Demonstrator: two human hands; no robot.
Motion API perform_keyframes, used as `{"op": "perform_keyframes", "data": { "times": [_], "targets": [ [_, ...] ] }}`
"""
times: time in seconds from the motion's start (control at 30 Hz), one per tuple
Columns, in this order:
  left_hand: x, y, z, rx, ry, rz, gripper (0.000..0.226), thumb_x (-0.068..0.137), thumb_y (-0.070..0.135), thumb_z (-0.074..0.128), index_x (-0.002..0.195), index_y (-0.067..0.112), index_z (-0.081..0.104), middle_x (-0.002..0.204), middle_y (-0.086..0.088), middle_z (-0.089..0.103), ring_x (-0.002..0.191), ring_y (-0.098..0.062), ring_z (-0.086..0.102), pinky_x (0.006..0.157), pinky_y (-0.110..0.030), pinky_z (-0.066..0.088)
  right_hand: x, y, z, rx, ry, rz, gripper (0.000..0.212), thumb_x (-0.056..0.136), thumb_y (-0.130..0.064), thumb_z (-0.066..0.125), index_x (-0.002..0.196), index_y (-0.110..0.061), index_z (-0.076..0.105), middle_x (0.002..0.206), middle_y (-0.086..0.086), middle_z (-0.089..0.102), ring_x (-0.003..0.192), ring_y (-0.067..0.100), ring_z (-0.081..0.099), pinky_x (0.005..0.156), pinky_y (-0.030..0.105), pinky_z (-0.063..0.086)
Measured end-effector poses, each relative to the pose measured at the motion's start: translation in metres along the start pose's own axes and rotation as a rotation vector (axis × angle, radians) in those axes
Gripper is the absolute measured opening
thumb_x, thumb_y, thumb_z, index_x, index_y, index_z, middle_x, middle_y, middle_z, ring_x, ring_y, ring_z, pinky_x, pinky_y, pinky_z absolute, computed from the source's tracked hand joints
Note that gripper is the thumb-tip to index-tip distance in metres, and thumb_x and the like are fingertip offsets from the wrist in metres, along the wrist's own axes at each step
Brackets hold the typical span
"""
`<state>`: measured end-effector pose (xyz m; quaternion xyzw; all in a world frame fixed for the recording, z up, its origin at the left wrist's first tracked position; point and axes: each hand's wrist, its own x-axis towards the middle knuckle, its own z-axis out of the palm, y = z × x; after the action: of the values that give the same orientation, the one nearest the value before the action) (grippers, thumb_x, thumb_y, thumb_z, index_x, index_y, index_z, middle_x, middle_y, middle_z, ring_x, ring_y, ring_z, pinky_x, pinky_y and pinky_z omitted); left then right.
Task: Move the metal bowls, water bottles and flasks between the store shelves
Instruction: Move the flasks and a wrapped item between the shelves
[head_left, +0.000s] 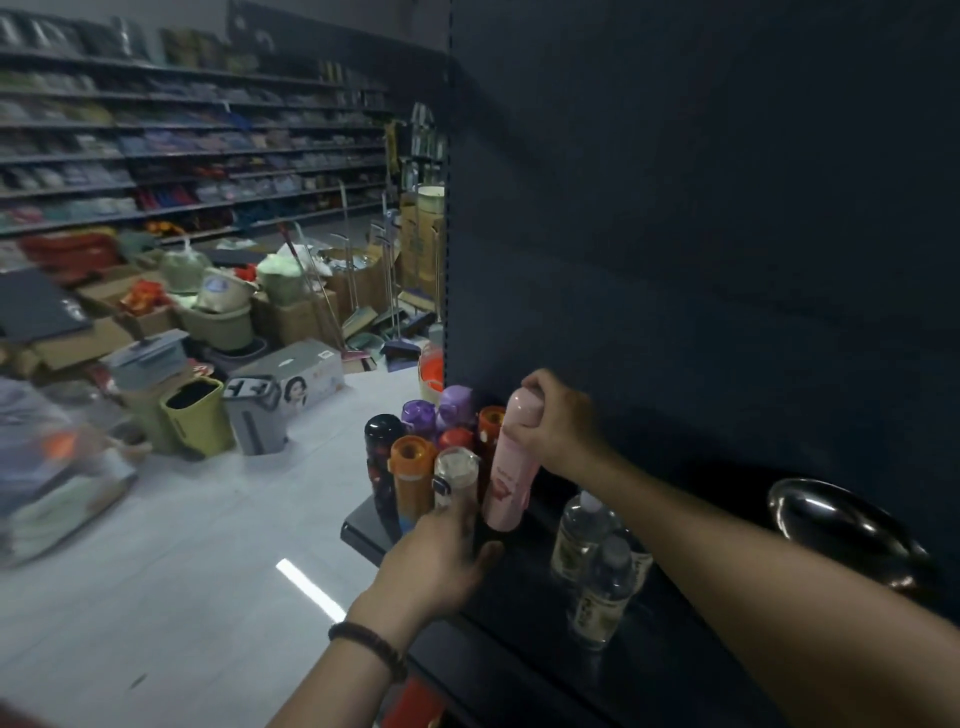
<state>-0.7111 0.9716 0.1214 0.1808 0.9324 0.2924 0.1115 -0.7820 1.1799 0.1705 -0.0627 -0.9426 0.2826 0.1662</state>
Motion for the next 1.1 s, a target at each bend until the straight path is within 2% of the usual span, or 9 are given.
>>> {"op": "perform_keyframes", "data": {
  "times": [0.17, 0.37, 0.67, 0.77, 0.83, 0.9, 0.97, 1.03, 1.1],
  "targets": [
    [0.01, -0.022, 0.018, 0.03, -0.03, -0.019, 0.05, 0.099, 0.068, 0.055, 0.138, 0.038, 0.045, 0.132, 0.002, 0.066, 0.109, -0.023, 0.072, 0.093, -0.048, 0.061, 0.016, 0.018, 0.047, -0.078, -0.085, 0.049, 0.048, 0.08, -0.04, 0.081, 0.119, -0.033, 0.053, 0.114, 0.003, 0.068, 0.098, 0.025, 0.067, 0.083, 0.042, 0.062],
    [0.016, -0.039, 0.035, 0.074, -0.061, -0.021, 0.054, 0.1, 0.069, 0.052, 0.142, 0.035, 0.046, 0.137, 0.001, 0.063, 0.117, -0.024, 0.067, 0.095, -0.046, 0.059, 0.026, 0.033, 0.083, -0.16, -0.144, 0.048, 0.046, 0.084, -0.045, 0.075, 0.12, -0.037, 0.047, 0.115, 0.008, 0.065, 0.097, 0.031, 0.067, 0.075, 0.036, 0.056],
    [0.018, -0.046, 0.048, 0.05, -0.084, -0.005, 0.048, 0.102, 0.064, 0.057, 0.141, 0.037, 0.051, 0.139, 0.005, 0.06, 0.119, -0.02, 0.064, 0.097, -0.041, 0.058, 0.026, 0.042, 0.09, -0.107, -0.221, -0.004, 0.051, 0.092, -0.044, 0.068, 0.138, -0.038, 0.047, 0.126, 0.012, 0.059, 0.111, 0.035, 0.064, 0.092, 0.041, 0.056],
    [0.018, -0.043, 0.053, 0.03, -0.119, -0.005, 0.044, 0.099, 0.064, 0.06, 0.136, 0.039, 0.053, 0.135, 0.006, 0.061, 0.113, -0.017, 0.065, 0.096, -0.043, 0.059, 0.019, 0.04, 0.076, -0.085, -0.283, -0.019, 0.063, 0.096, -0.049, 0.064, 0.153, -0.043, 0.039, 0.14, 0.013, 0.055, 0.126, 0.033, 0.06, 0.104, 0.04, 0.051],
    [0.016, -0.039, 0.058, 0.046, -0.131, 0.009, 0.043, 0.099, 0.061, 0.062, 0.134, 0.038, 0.054, 0.134, 0.005, 0.061, 0.113, -0.02, 0.066, 0.096, -0.044, 0.06, 0.007, 0.04, 0.059, -0.065, -0.252, -0.016, 0.07, 0.097, -0.047, 0.066, 0.159, -0.038, 0.036, 0.146, 0.011, 0.053, 0.131, 0.03, 0.057, 0.109, 0.039, 0.048],
    [0.014, -0.033, 0.063, 0.058, -0.13, 0.05, 0.042, 0.099, 0.06, 0.063, 0.133, 0.037, 0.055, 0.132, 0.004, 0.062, 0.114, -0.023, 0.067, 0.094, -0.043, 0.059, -0.012, 0.048, 0.035, -0.045, -0.128, -0.012, 0.056, 0.096, -0.039, 0.07, 0.148, -0.028, 0.053, 0.138, 0.008, 0.058, 0.123, 0.026, 0.063, 0.102, 0.038, 0.053],
    [0.012, -0.028, 0.069, 0.042, -0.148, 0.075, 0.042, 0.099, 0.057, 0.064, 0.133, 0.034, 0.056, 0.13, 0.005, 0.063, 0.115, -0.023, 0.067, 0.092, -0.039, 0.058, -0.045, 0.063, 0.009, -0.02, 0.029, -0.005, 0.033, 0.095, -0.034, 0.072, 0.126, -0.024, 0.067, 0.121, 0.001, 0.064, 0.105, 0.02, 0.067, 0.089, 0.036, 0.056],
    [0.012, -0.021, 0.076, -0.014, -0.176, 0.1, 0.043, 0.096, 0.057, 0.065, 0.13, 0.033, 0.057, 0.126, 0.004, 0.063, 0.112, -0.021, 0.067, 0.093, -0.042, 0.059, -0.086, 0.081, -0.014, -0.059, 0.115, 0.052, 0.018, 0.095, -0.034, 0.069, 0.11, -0.024, 0.067, 0.106, -0.006, 0.062, 0.092, 0.015, 0.063, 0.078, 0.031, 0.051],
    [0.015, -0.014, 0.089, -0.038, -0.191, 0.112, 0.047, 0.09, 0.06, 0.064, 0.127, 0.032, 0.056, 0.123, 0.003, 0.064, 0.109, -0.022, 0.068, 0.091, -0.045, 0.059, -0.123, 0.097, -0.024, -0.173, 0.078, 0.133, 0.016, 0.095, -0.04, 0.062, 0.104, -0.027, 0.06, 0.103, -0.006, 0.057, 0.09, 0.017, 0.061, 0.073, 0.032, 0.047]
  ]
}}
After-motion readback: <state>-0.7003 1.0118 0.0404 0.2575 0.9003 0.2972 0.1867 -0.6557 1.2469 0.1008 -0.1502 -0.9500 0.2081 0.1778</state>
